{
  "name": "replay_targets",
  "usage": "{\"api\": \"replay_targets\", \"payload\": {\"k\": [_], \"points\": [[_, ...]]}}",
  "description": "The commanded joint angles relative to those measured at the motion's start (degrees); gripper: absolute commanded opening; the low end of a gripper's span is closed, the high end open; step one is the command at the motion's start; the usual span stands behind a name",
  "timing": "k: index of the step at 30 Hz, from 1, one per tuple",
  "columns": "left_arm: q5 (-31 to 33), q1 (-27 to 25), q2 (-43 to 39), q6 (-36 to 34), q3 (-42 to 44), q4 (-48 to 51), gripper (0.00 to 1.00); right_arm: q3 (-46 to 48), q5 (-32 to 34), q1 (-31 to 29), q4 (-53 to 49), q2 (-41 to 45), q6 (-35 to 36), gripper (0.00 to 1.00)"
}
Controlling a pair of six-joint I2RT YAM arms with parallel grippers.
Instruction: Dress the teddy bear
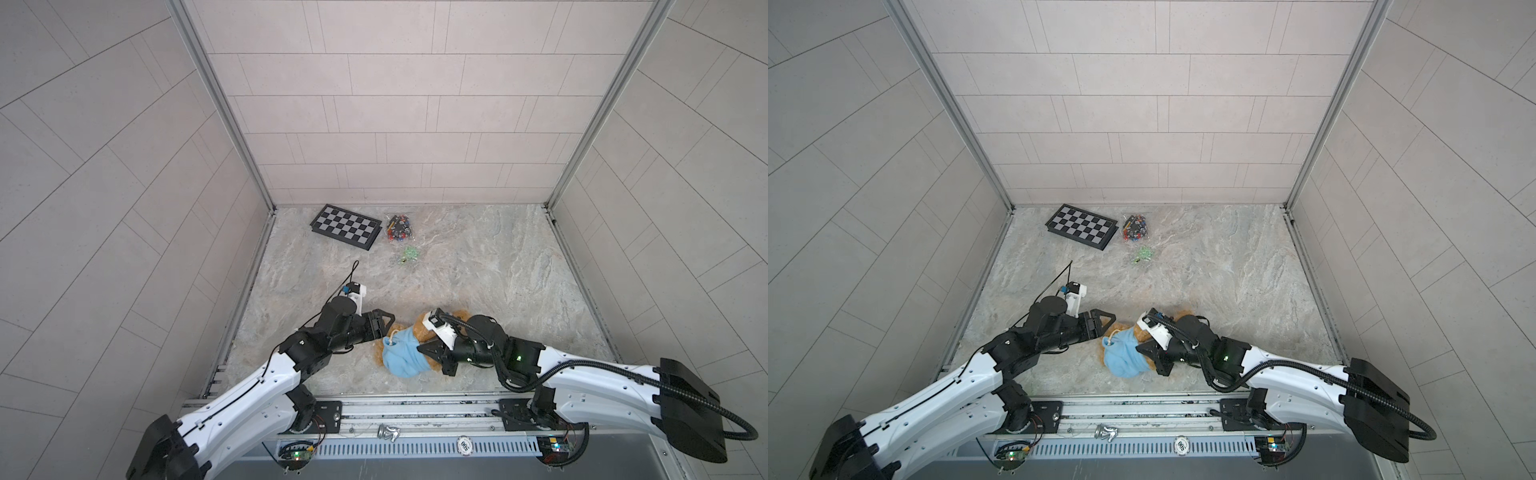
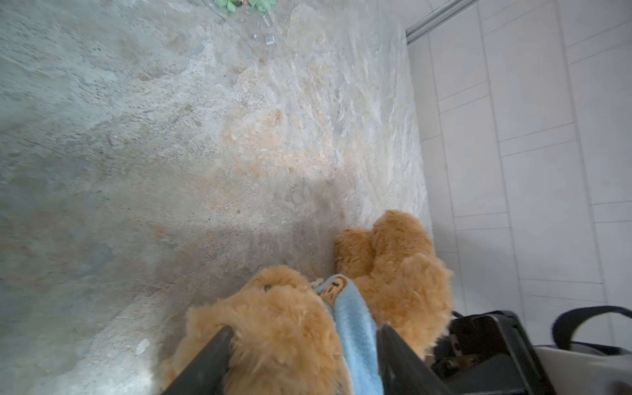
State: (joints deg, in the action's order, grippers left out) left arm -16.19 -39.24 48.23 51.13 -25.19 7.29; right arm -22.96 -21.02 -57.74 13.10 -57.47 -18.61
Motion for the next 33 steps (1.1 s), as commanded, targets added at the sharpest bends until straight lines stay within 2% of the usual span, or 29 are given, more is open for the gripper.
{"api": "replay_targets", "payload": {"k": [1, 4, 6, 8, 14, 17, 20, 24, 30, 31, 33], "points": [[2.47, -0.18, 1.24, 1.19, -0.04, 0.69, 0.66, 0.12, -0.26, -0.27, 1.76, 1.74, 1.03, 0.00], [4.37, -1.46, 0.47, 4.02, 3.27, -0.37, 0.66, 0.19, 0.81, -0.36, 1.68, 2.08, 1.14, 0.00], [3.98, -2.89, 0.39, 5.29, 4.82, -2.92, 0.58, 0.28, 1.66, -0.36, 2.11, 1.84, 1.08, 0.00], [4.36, -4.86, 0.81, 5.73, 4.91, -4.19, 0.48, 0.22, 2.87, -0.47, 2.63, 1.56, 0.77, 0.00], [5.88, -6.42, 0.54, 4.30, 3.84, -3.44, 0.00, -1.35, 7.43, -1.01, 0.97, 2.04, -0.02, 0.00], [9.12, -6.30, -1.27, -0.70, 2.61, 0.31, 0.00, -2.88, 12.15, -1.24, -3.62, 5.58, -0.40, 0.00], [15.47, -6.15, -1.65, -9.68, -0.19, 8.71, 0.00, -4.43, 20.62, -1.09, -11.55, 11.82, -1.77, 0.00], [19.50, -6.12, -2.19, -18.17, -0.11, 10.95, 0.00, -5.77, 28.22, 0.40, -19.51, 18.25, -3.53, 0.00], [26.93, -8.20, -2.87, -29.72, -1.77, 13.20, 0.00, -6.83, 30.51, 0.52, -21.30, 14.49, -4.85, 0.00], [30.08, -9.37, -2.71, -30.26, -2.45, 14.53, 0.00, -6.92, 31.11, 0.43, -21.38, 14.39, -5.46, 0.00], [30.64, -9.62, -1.83, -31.26, -2.76, 13.66, 0.00, -6.77, 32.99, 0.19, -22.42, 16.31, -6.58, 0.00]]}}
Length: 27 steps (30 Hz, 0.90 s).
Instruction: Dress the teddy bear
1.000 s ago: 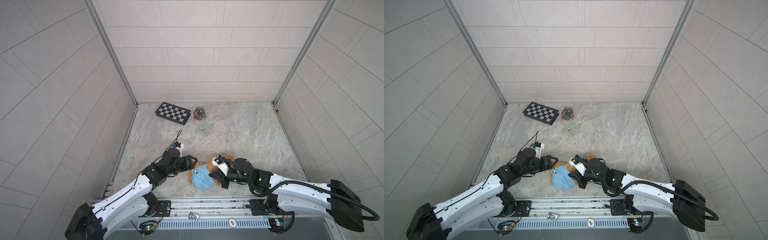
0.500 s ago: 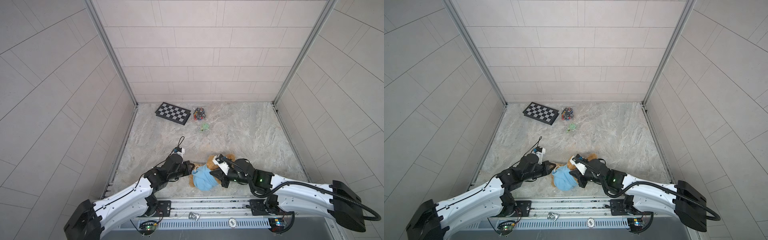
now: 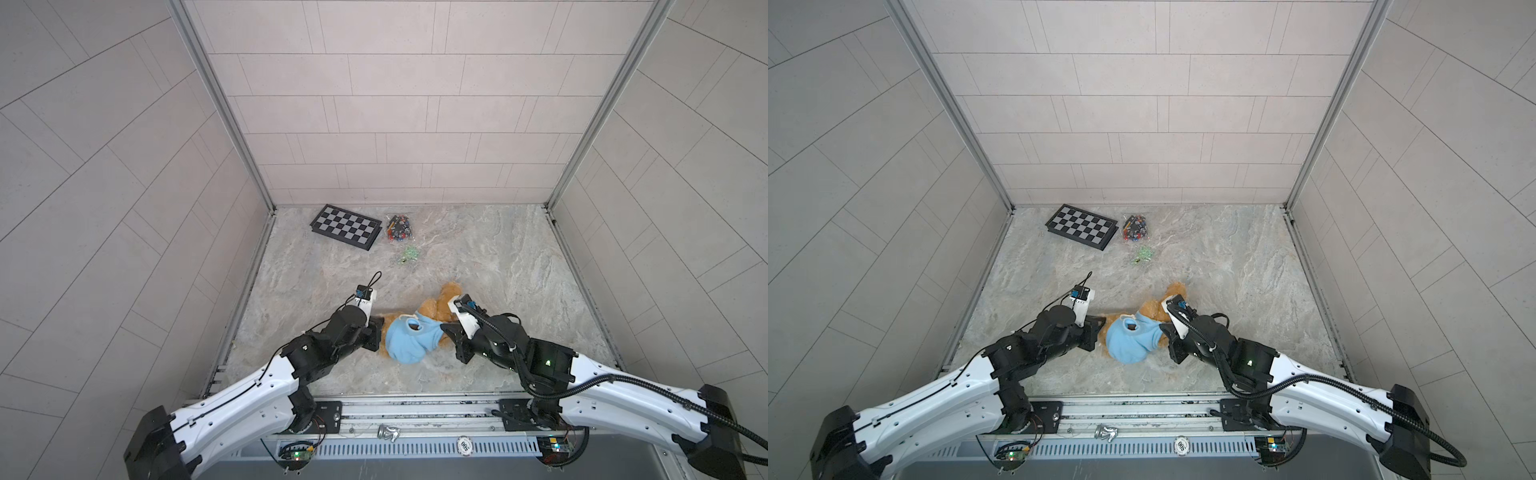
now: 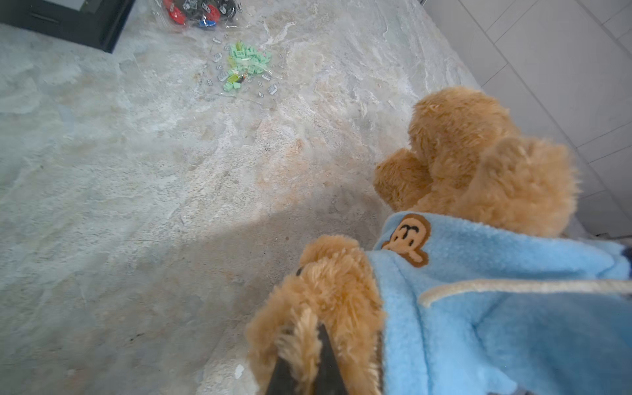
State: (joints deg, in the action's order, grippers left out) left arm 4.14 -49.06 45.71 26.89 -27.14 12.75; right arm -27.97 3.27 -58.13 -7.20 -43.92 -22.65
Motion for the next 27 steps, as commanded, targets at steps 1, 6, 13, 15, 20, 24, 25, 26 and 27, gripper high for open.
{"api": "replay_targets", "payload": {"k": [1, 6, 13, 15, 20, 24, 25, 26, 27], "points": [[11.36, 0.11, 1.83, -6.42, -1.49, 9.12, 0.00, -1.19, 9.85, 0.27, -2.20, 4.55, -2.14, 0.00], [14.72, -2.93, 3.90, -7.21, -3.05, 9.65, 0.00, 2.07, 14.09, -0.32, -3.68, 16.82, 2.19, 0.00], [23.54, -16.87, 7.85, -16.48, -8.47, 8.57, 0.00, 0.40, 10.28, -0.14, -2.19, 10.88, 3.31, 0.00], [27.61, -19.75, 11.69, -18.02, -10.86, 9.65, 0.00, -0.65, 8.75, -0.23, -0.22, 7.51, 3.34, 0.00], [37.84, -25.86, 17.09, -21.18, -12.47, 8.38, 0.00, -0.51, 9.74, -0.15, 1.40, 7.66, 3.67, 0.00], [38.94, -29.66, 15.99, -25.64, -9.65, 1.28, 0.00, -0.52, 8.07, 0.81, 1.53, 5.65, 2.62, 0.00], [38.56, -30.34, 15.28, -26.52, -9.07, -0.06, 0.00, -0.52, 7.87, 1.03, 1.55, 4.93, 2.10, 0.00], [38.40, -31.07, 14.43, -27.09, -8.43, -0.89, 0.00, -0.38, 7.81, 1.42, 1.38, 4.13, 1.33, 0.00], [38.40, -31.59, 13.66, -27.34, -8.03, -1.06, 0.00, -0.18, 7.91, 2.21, 0.78, 3.42, 0.33, 0.00]]}}
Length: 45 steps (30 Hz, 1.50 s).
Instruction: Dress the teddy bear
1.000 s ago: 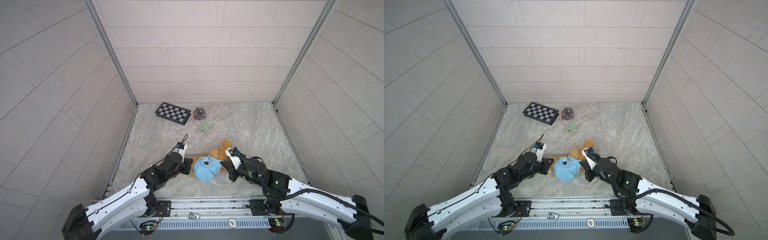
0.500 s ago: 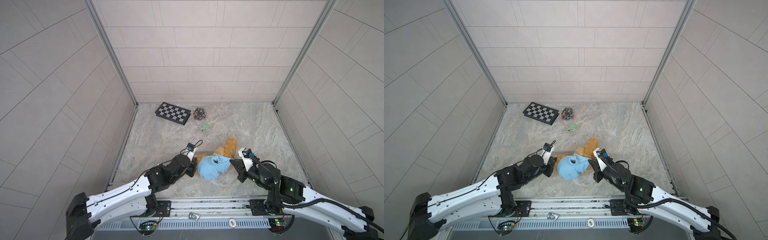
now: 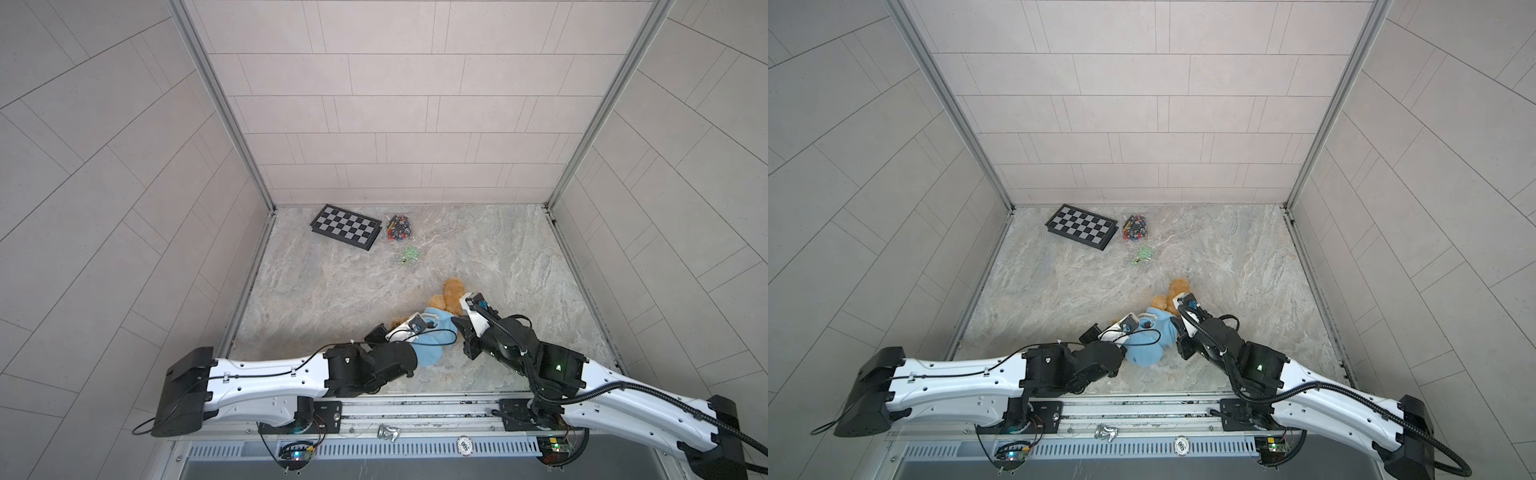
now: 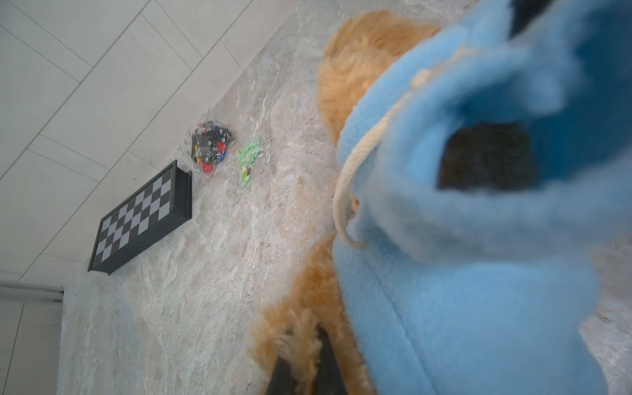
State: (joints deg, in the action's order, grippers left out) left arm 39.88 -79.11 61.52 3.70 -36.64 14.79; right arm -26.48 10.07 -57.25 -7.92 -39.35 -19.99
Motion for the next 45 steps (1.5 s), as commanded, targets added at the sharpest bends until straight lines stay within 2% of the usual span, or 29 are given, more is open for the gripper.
{"api": "replay_targets", "payload": {"k": [1, 4, 7, 13, 16, 19, 23, 27, 31, 34, 37, 42, 43, 45], "points": [[2.53, -1.89, -2.87, -4.31, 1.84, -3.10, 0.00, -1.20, 1.18, 2.37, 0.84, -1.64, -3.76, 0.00], [2.00, -2.60, -5.33, -3.84, 2.84, -2.13, 0.00, 1.33, -1.00, 7.30, -0.85, -0.96, -7.61, 0.00], [1.52, -3.12, -6.87, -2.96, 3.33, -1.16, 0.00, 1.75, -3.63, 9.45, -1.78, -0.08, -6.88, 0.00], [-1.89, -2.85, -8.09, -3.10, 3.64, -6.73, 0.00, 3.52, -22.18, 6.98, 17.23, -1.32, -1.90, 0.02], [-0.83, -2.55, -7.15, -3.77, 3.37, -7.05, 0.00, 1.30, -27.23, 6.41, 14.91, -3.01, 0.43, 0.07], [-0.11, -2.54, -6.55, -4.37, 3.09, -6.20, 0.00, -0.92, -27.75, 5.54, 9.60, -2.98, 2.77, 0.16], [0.71, -2.62, -6.73, -5.40, 2.70, -4.97, 0.00, -3.16, -21.98, 5.19, 2.82, -0.19, 5.58, 0.32], [0.99, -2.64, -6.68, -6.59, 2.18, -4.33, 0.00, -7.71, -18.99, 5.31, -3.84, -1.25, 10.71, 0.56], [0.02, -2.38, -6.47, -5.98, 1.96, -4.82, 0.00, -8.57, -22.37, 5.31, -4.05, -3.51, 10.42, 0.64], [-1.95, -1.52, -7.64, -4.61, 2.99, -6.59, 0.00, -5.51, -26.74, 5.22, -1.97, -2.06, 8.61, 0.69], [-3.11, -0.64, -9.24, -4.43, 4.36, -8.52, 0.00, -2.17, -28.33, 5.22, -2.03, -1.98, 8.14, 0.71], [-4.97, 1.37, -8.87, -4.69, 4.39, -8.94, 0.00, 2.83, -31.68, 5.14, 4.82, -5.95, 5.90, 0.68], [-5.64, 1.94, -9.17, -4.67, 4.72, -9.74, 0.00, 3.94, -31.84, 5.14, 6.15, -7.05, 5.67, 0.66], [-7.19, 3.33, -9.51, -4.46, 5.64, -11.90, 0.00, 5.72, -32.94, 5.14, 9.27, -8.56, 5.04, 0.54]]}}
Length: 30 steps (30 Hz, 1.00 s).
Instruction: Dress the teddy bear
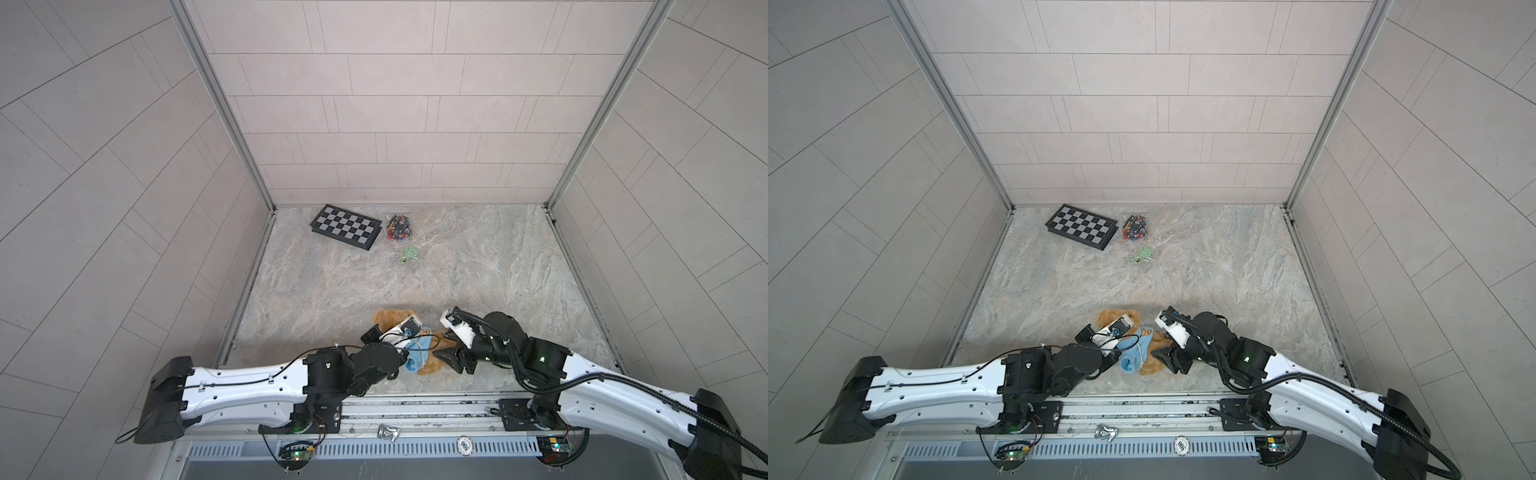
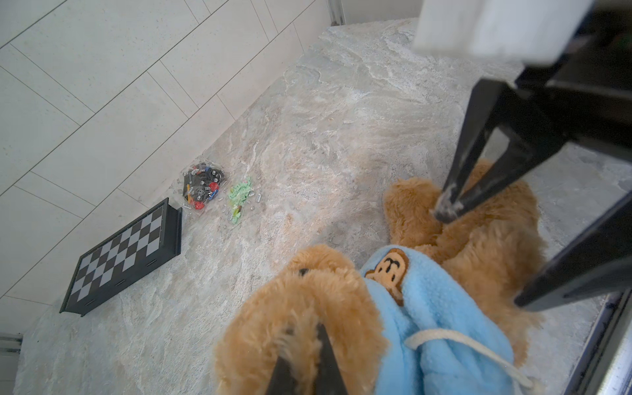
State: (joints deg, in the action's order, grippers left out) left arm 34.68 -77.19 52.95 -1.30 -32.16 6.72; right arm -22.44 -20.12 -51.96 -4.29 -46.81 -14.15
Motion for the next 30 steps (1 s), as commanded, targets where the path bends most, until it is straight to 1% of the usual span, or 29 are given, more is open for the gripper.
{"api": "replay_targets", "payload": {"k": [1, 2, 5, 7, 8, 9, 10, 11, 12, 14, 15, 17, 18, 19, 21, 24, 26, 28, 30], "points": [[-3.31, 2.51, -0.93, 0.73, 1.52, -4.99, 0.00, 2.21, -3.18, -0.36, 7.55, -1.78, -1.57, 0.44], [-4.46, 3.55, -0.88, 1.08, 1.66, -6.15, 0.00, 2.63, -3.45, -0.86, 9.27, -2.47, -2.26, 0.33], [-8.91, 7.13, -0.29, 2.47, 1.90, -9.84, 0.00, 2.84, -2.06, -3.60, 13.18, -5.18, -3.39, 0.15], [-12.64, 9.73, 0.53, 4.26, 1.40, -12.46, 0.00, 2.51, -0.33, -5.91, 15.31, -7.25, -3.96, 0.06], [-14.10, 11.56, 1.43, 6.23, 0.67, -12.71, 0.00, 2.25, 1.23, -7.06, 16.13, -8.23, -4.47, 0.02], [-15.07, 12.94, 2.29, 8.68, -0.86, -11.74, 0.00, 2.14, 3.13, -8.08, 16.72, -8.80, -5.11, 0.00], [-16.90, 14.81, 3.45, 11.92, -2.66, -9.89, 0.00, 2.22, 6.04, -9.17, 17.44, -9.23, -6.30, 0.00], [-18.37, 16.14, 4.42, 15.21, -4.46, -7.65, 0.06, 2.38, 9.30, -10.50, 18.36, -9.38, -7.02, 0.00], [-19.68, 16.83, 4.99, 18.01, -5.92, -5.51, 0.17, 2.40, 13.17, -11.99, 18.38, -9.12, -7.48, 0.00], [-19.47, 17.07, 5.41, 24.10, -9.05, 1.18, 0.55, 3.04, 22.59, -15.26, 19.26, -8.29, -8.92, 0.00], [-19.22, 17.07, 5.06, 26.74, -9.75, 4.04, 0.66, 3.35, 25.59, -16.39, 20.02, -7.98, -9.42, 0.00], [-19.34, 17.00, 1.98, 32.66, -9.24, 8.36, 0.85, 3.88, 31.38, -17.76, 21.24, -8.19, -11.36, 0.00], [-19.77, 16.87, -0.03, 34.99, -8.18, 9.02, 0.90, 3.89, 33.16, -18.18, 21.52, -8.36, -12.14, 0.00], [-19.83, 16.32, -2.57, 37.88, -6.60, 9.63, 0.99, 3.98, 35.28, -18.69, 21.67, -8.85, -13.07, 0.00], [-19.40, 14.21, -6.09, 43.13, -4.15, 10.97, 1.00, 4.15, 38.08, -19.24, 22.63, -9.59, -14.97, 0.00], [-14.69, 7.52, -7.94, 50.67, -2.95, 15.48, 0.99, 4.20, 40.53, -20.36, 24.77, -10.62, -16.25, 0.00], [-13.08, 3.11, -7.00, 56.00, -2.85, 16.52, 0.99, 3.64, 41.92, -21.39, 24.93, -11.47, -16.36, 0.00], [-12.56, -0.32, -4.97, 60.14, -2.66, 15.18, 0.97, 3.45, 42.58, -21.95, 25.36, -12.07, -17.07, 0.00], [-12.61, -1.80, -2.42, 63.43, -2.25, 12.55, 0.95, 3.43, 42.57, -22.50, 26.19, -12.71, -17.45, 0.00]]}}
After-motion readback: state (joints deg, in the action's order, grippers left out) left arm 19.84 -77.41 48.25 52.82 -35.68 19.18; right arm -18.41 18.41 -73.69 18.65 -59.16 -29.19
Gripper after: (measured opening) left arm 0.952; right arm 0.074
